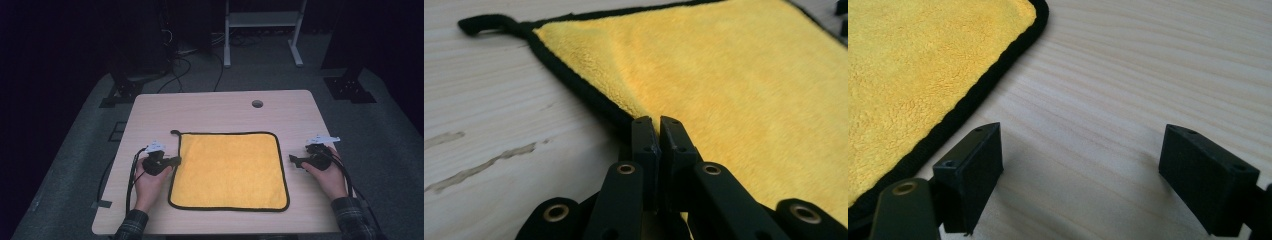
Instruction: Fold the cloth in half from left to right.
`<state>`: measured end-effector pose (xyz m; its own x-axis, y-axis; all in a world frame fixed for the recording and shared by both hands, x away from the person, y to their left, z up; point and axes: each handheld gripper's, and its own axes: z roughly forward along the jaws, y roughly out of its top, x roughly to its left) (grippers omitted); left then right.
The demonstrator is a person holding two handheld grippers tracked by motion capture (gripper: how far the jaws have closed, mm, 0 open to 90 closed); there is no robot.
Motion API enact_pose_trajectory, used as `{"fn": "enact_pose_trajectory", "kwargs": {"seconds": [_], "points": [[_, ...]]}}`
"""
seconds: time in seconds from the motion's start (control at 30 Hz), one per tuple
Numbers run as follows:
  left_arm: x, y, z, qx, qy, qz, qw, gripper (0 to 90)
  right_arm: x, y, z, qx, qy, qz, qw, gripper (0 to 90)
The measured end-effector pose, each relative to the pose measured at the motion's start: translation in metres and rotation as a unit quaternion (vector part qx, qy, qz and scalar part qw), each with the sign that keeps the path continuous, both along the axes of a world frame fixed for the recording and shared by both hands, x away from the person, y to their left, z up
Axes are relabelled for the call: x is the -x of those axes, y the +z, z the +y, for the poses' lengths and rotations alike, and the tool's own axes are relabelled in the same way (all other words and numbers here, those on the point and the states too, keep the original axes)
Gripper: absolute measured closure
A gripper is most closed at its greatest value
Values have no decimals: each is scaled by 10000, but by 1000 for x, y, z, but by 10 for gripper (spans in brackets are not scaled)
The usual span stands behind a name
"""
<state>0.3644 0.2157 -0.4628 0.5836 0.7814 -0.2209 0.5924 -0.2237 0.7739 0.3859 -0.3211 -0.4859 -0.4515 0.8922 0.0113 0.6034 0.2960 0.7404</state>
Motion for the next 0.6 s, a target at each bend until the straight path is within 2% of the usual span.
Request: {"fn": "enact_pose_trajectory", "kwargs": {"seconds": [0.07,0.3,0.37,0.6], "points": [[-2,1,-4,234,-63,46,9997,858,0,0,0,0,0,1,10000,164],[-5,7,-16,333,-286,-27,9990,857,0,0,0,-1,1,0,10000,164],[-8,9,-23,449,-351,-29,9984,856,0,0,0,0,0,0,10000,164],[-12,10,-36,450,-530,-9,9976,857,0,0,0,1,-1,-1,10000,164]]}}
